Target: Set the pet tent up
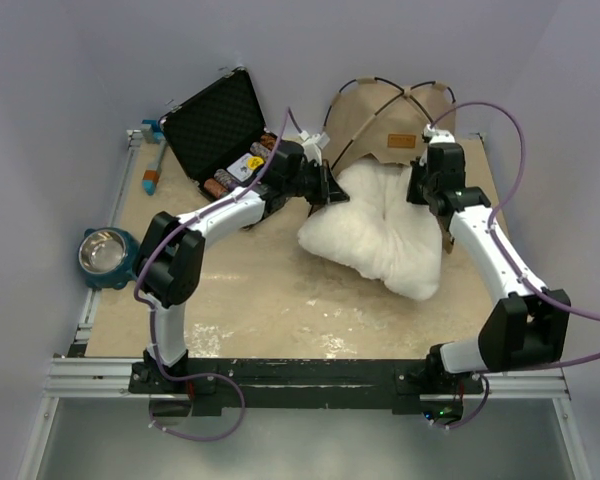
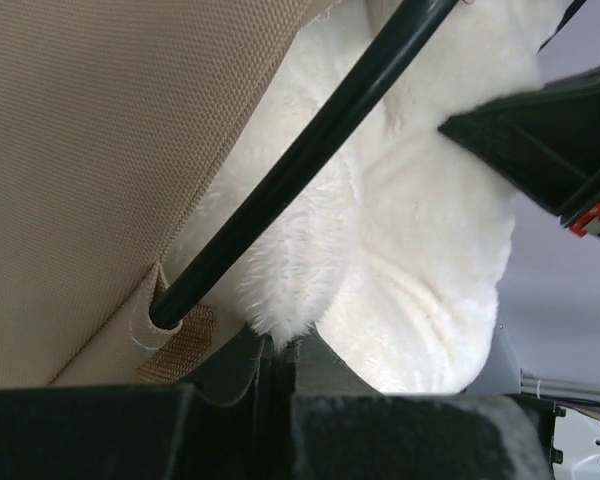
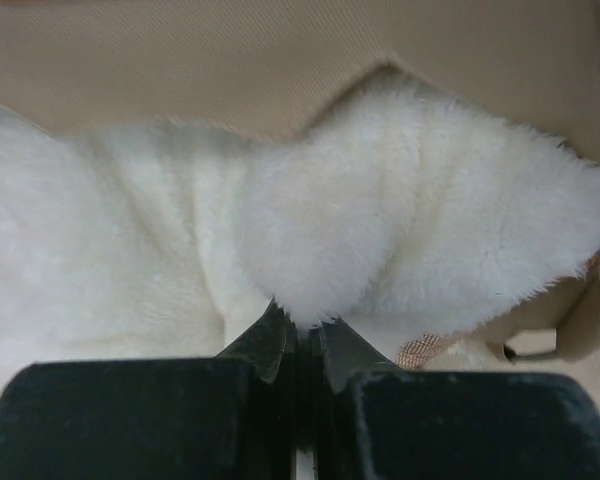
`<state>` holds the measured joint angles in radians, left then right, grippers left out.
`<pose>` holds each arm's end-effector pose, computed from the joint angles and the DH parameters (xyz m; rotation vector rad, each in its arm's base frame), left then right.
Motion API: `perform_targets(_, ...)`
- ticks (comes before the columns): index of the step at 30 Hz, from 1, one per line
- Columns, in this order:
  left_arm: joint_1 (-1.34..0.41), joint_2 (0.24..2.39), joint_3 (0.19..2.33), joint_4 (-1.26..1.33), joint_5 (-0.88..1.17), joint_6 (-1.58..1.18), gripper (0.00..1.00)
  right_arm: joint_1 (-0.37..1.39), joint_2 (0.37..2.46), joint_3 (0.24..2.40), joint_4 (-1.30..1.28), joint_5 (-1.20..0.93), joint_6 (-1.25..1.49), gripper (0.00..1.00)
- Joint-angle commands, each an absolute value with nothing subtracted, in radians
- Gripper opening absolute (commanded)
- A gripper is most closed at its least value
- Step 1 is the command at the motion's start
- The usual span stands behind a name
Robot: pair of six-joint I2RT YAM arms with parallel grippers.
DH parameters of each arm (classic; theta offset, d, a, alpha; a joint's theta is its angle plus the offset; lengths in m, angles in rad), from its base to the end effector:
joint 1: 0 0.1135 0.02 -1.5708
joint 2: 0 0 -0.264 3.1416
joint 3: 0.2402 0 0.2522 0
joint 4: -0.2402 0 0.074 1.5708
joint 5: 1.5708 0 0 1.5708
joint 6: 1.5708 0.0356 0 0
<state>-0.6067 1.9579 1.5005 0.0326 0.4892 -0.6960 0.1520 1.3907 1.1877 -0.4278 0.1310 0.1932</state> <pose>0.3700 -0.2772 0.2602 0.2522 2.1830 -1.2793 0.3101 0.0428 0.3181 0.1183 2.1926 0.0496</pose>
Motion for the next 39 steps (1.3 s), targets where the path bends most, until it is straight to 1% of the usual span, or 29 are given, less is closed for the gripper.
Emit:
perform_targets(1, -0.606, 1.956, 1.523, 0.153, 0.515, -0.693, 0.00, 0.167, 1.555, 1.327, -0.287, 0.098, 0.128, 0.00)
perform_targets(4, -0.606, 1.971, 1.543, 0.143, 0.511, -0.690, 0.00, 0.152, 1.678, 1.333, -0.294, 0.126, 0.133, 0.00)
perform_targets(6, -0.604, 1.983, 1.566, 0.127, 0.503, -0.678, 0.00, 0.140, 1.724, 1.321, -0.282, 0.126, 0.143, 0.00)
perform_targets(7, -0.606, 1.988, 1.574, 0.129, 0.502, -0.673, 0.00, 0.137, 1.729, 1.303, -0.256, 0.129, 0.137, 0.05)
perform_targets(8, -0.606, 1.991, 1.580, 0.127, 0.497, -0.667, 0.00, 0.137, 1.723, 1.284, -0.230, 0.138, 0.126, 0.13)
perform_targets(9, -0.604, 1.994, 1.585, 0.124, 0.492, -0.663, 0.00, 0.135, 1.714, 1.266, -0.209, 0.137, 0.115, 0.30)
perform_targets(10, -0.606, 2.000, 1.588, 0.126, 0.491, -0.658, 0.00, 0.133, 1.698, 1.262, -0.201, 0.112, 0.101, 0.43)
perform_targets(11, -0.604, 2.006, 1.591, 0.123, 0.494, -0.655, 0.00, 0.133, 1.680, 1.269, -0.202, 0.079, 0.072, 0.54)
perform_targets(12, -0.606, 2.009, 1.592, 0.121, 0.498, -0.653, 0.00, 0.133, 1.655, 1.279, -0.209, 0.039, 0.055, 0.63)
perform_targets(13, -0.606, 2.013, 1.592, 0.123, 0.508, -0.655, 0.02, 0.133, 1.622, 1.293, -0.222, 0.003, 0.039, 0.69)
perform_targets(16, -0.606, 1.990, 1.577, 0.143, 0.540, -0.609, 0.19, 0.133, 1.521, 1.356, -0.325, -0.179, -0.067, 0.84)
perform_targets(17, -0.607, 1.970, 1.563, 0.161, 0.551, -0.577, 0.27, 0.133, 1.491, 1.373, -0.362, -0.222, -0.105, 0.87)
perform_targets(19, -0.606, 1.919, 1.548, 0.163, 0.542, -0.508, 0.37, 0.133, 1.430, 1.385, -0.412, -0.299, -0.165, 0.94)
perform_targets(20, -0.606, 1.901, 1.554, 0.141, 0.517, -0.462, 0.45, 0.133, 1.404, 1.390, -0.451, -0.329, -0.188, 0.97)
perform_targets(21, -0.607, 1.882, 1.566, 0.091, 0.468, -0.403, 0.55, 0.133, 1.385, 1.396, -0.501, -0.371, -0.234, 0.98)
perform_targets(22, -0.607, 1.869, 1.586, 0.025, 0.381, -0.361, 0.60, 0.133, 1.376, 1.404, -0.553, -0.371, -0.268, 0.99)
perform_targets(23, -0.603, 1.852, 1.600, -0.045, 0.309, -0.338, 0.62, 0.133, 1.359, 1.405, -0.584, -0.351, -0.267, 0.99)
perform_targets(26, -0.580, 1.812, 1.609, -0.197, 0.244, -0.287, 0.70, 0.117, 1.307, 1.391, -0.635, -0.217, -0.171, 0.98)
perform_targets(29, -0.536, 1.725, 1.496, -0.247, 0.313, -0.323, 0.75, 0.065, 1.261, 1.353, -0.635, -0.198, -0.051, 0.98)
perform_targets(33, -0.520, 1.577, 1.257, -0.149, 0.419, -0.324, 0.77, 0.003, 1.276, 1.333, -0.660, -0.196, 0.072, 0.98)
perform_targets(35, -0.523, 1.531, 1.175, -0.105, 0.445, -0.322, 0.79, -0.081, 1.316, 1.290, -0.708, -0.181, 0.126, 0.99)
perform_targets(37, -0.532, 1.520, 1.135, -0.104, 0.456, -0.315, 0.81, -0.164, 1.339, 1.252, -0.730, -0.231, 0.136, 0.98)
perform_targets(39, -0.546, 1.519, 1.105, -0.092, 0.450, -0.310, 0.82, -0.234, 1.297, 1.186, -0.697, -0.241, 0.176, 0.98)
